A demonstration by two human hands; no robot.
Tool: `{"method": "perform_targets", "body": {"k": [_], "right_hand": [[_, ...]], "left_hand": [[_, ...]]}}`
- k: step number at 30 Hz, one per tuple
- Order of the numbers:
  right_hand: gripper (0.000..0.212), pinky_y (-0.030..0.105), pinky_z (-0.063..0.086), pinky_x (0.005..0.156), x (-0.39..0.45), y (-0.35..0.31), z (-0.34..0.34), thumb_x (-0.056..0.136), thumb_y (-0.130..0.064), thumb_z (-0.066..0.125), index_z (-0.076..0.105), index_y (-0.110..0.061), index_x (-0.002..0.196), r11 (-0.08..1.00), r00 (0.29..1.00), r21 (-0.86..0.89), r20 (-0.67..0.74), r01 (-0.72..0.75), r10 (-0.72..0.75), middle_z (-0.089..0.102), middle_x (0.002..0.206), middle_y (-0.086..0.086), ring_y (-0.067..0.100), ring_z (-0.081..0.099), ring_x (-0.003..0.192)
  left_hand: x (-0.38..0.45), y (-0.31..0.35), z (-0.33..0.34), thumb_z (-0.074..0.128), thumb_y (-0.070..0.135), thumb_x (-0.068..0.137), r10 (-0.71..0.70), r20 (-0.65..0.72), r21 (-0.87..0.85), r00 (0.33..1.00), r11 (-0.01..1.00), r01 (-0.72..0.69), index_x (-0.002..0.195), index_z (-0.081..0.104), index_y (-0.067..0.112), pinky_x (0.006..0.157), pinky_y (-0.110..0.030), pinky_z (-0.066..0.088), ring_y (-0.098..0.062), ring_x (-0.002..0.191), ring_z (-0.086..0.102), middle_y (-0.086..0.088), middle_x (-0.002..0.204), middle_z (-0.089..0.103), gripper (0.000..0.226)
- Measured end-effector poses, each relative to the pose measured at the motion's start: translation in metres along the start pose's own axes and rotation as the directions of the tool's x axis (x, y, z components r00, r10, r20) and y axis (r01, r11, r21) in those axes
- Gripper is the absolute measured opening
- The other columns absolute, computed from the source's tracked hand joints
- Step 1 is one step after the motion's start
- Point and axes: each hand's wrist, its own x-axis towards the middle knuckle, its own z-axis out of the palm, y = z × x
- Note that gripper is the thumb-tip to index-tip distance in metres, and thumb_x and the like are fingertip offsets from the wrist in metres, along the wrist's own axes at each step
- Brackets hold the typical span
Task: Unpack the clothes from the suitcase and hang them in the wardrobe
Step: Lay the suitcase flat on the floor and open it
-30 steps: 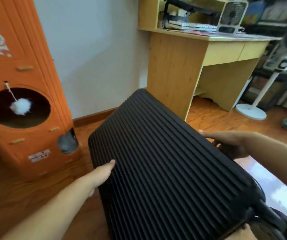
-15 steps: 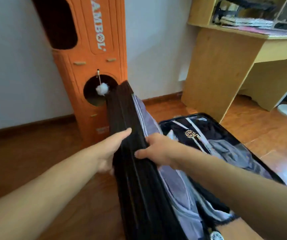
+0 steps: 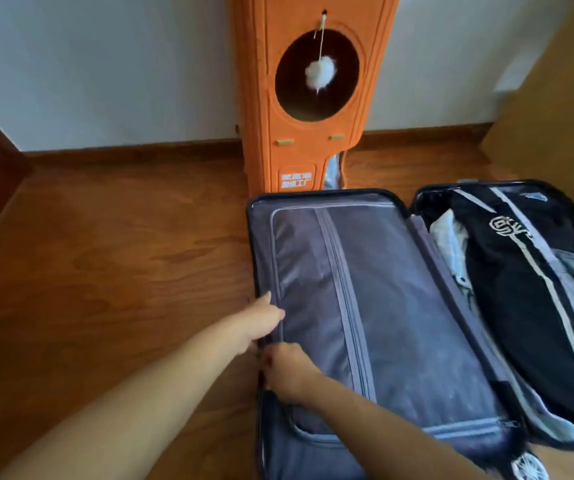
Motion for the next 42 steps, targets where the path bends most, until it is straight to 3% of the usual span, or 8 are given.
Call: {"method": "perform_targets", "body": {"k": [3, 6, 9, 11, 16, 22, 29, 42], "right_hand": [[0.023, 0.043, 0.053, 0.076, -0.016, 0.054, -0.026, 0.086, -0.018, 0.045, 0.066, -0.017, 0.093, 0.997, 0.927, 0.053, -0.373, 0.064, -0.039, 0.068, 0.096, 0.008, 0.034, 0.063, 0.088], [0.027, 0.046, 0.049, 0.072, -0.035, 0.146, -0.079, 0.077, -0.012, 0.051, 0.065, -0.009, 0.1, 0.988, 0.643, -0.039, -0.763, -0.152, 0.068, 0.059, 0.095, 0.014, 0.04, 0.056, 0.085], [0.05, 0.052, 0.041, 0.095, -0.054, 0.246, -0.122, 0.086, -0.015, 0.053, 0.052, -0.006, 0.135, 0.843, 0.54, 0.165, -0.702, -0.511, 0.465, 0.05, 0.13, 0.022, 0.048, 0.047, 0.114], [0.058, 0.05, 0.031, 0.108, -0.061, 0.293, -0.134, 0.097, -0.03, 0.05, 0.036, -0.01, 0.15, 0.738, 0.558, 0.245, -0.52, -0.628, 0.647, 0.039, 0.148, 0.02, 0.046, 0.036, 0.131], [0.062, 0.042, 0.031, 0.108, -0.034, 0.31, -0.139, 0.101, -0.045, 0.047, 0.036, -0.009, 0.149, 0.813, 0.693, 0.199, -0.437, -0.547, 0.573, 0.049, 0.139, 0.022, 0.041, 0.044, 0.126], [0.039, 0.042, 0.044, 0.084, -0.008, 0.31, -0.147, 0.099, -0.031, 0.05, 0.046, -0.009, 0.131, 0.81, 0.656, 0.29, -0.478, -0.51, 0.584, 0.062, 0.12, 0.025, 0.044, 0.058, 0.11], [0.045, 0.043, 0.044, 0.097, 0.011, 0.286, -0.139, 0.096, -0.021, 0.045, 0.045, -0.016, 0.141, 0.797, 0.636, 0.253, -0.493, -0.549, 0.594, 0.057, 0.128, 0.026, 0.045, 0.055, 0.116], [0.019, 0.042, 0.045, 0.085, 0.067, 0.201, -0.111, 0.097, -0.02, 0.051, 0.057, -0.006, 0.108, 0.931, 0.736, 0.107, -0.584, -0.348, 0.342, 0.066, 0.111, 0.022, 0.043, 0.061, 0.103]], "left_hand": [[0.018, -0.02, 0.008, 0.042, 0.025, 0.107, 0.074, -0.095, 0.3, 0.993, 0.953, -0.042, 0.162, 0.014, 0.021, 0.112, -0.027, 0.036, -0.032, 0.143, 0.041, -0.014, 0.164, 0.028, 0.062], [0.029, -0.048, 0.016, 0.037, 0.016, 0.107, 0.057, -0.125, 0.508, 0.991, 0.861, 0.015, 0.16, -0.004, 0.029, 0.102, -0.036, 0.045, -0.038, 0.131, 0.053, -0.026, 0.153, 0.043, 0.068], [0.043, -0.067, 0.027, 0.039, 0.014, 0.103, 0.068, -0.098, 0.715, 0.993, 0.699, 0.023, 0.157, -0.015, 0.039, 0.101, -0.047, 0.05, -0.041, 0.119, 0.06, -0.029, 0.14, 0.053, 0.079], [0.061, -0.073, 0.03, 0.037, 0.022, 0.101, 0.075, -0.146, 0.775, 0.986, 0.629, 0.066, 0.156, -0.02, 0.042, 0.1, -0.048, 0.051, -0.038, 0.114, 0.062, -0.023, 0.136, 0.057, 0.081], [0.037, -0.046, 0.024, 0.032, 0.025, 0.102, 0.278, -0.251, 0.891, 0.927, 0.44, 0.109, 0.16, -0.003, 0.042, 0.076, -0.035, 0.053, -0.02, 0.084, 0.059, -0.004, 0.116, 0.066, 0.069], [0.046, -0.024, 0.02, 0.03, 0.023, 0.103, 0.22, -0.361, 0.813, 0.906, 0.55, 0.191, 0.16, -0.005, 0.042, 0.064, -0.033, 0.051, -0.018, 0.074, 0.061, 0.002, 0.093, 0.06, 0.069], [0.049, -0.061, -0.002, 0.034, 0.021, 0.105, 0.227, -0.402, 0.789, 0.887, 0.577, 0.21, 0.159, -0.009, 0.041, 0.045, -0.027, 0.045, -0.015, 0.06, 0.062, 0.001, 0.079, 0.062, 0.072], [0.058, -0.091, -0.104, 0.027, 0.022, 0.107, 0.175, -0.438, 0.604, 0.882, 0.784, 0.145, 0.155, -0.002, 0.053, 0.094, -0.037, 0.053, -0.028, 0.106, 0.062, -0.006, 0.149, 0.051, 0.064]]}}
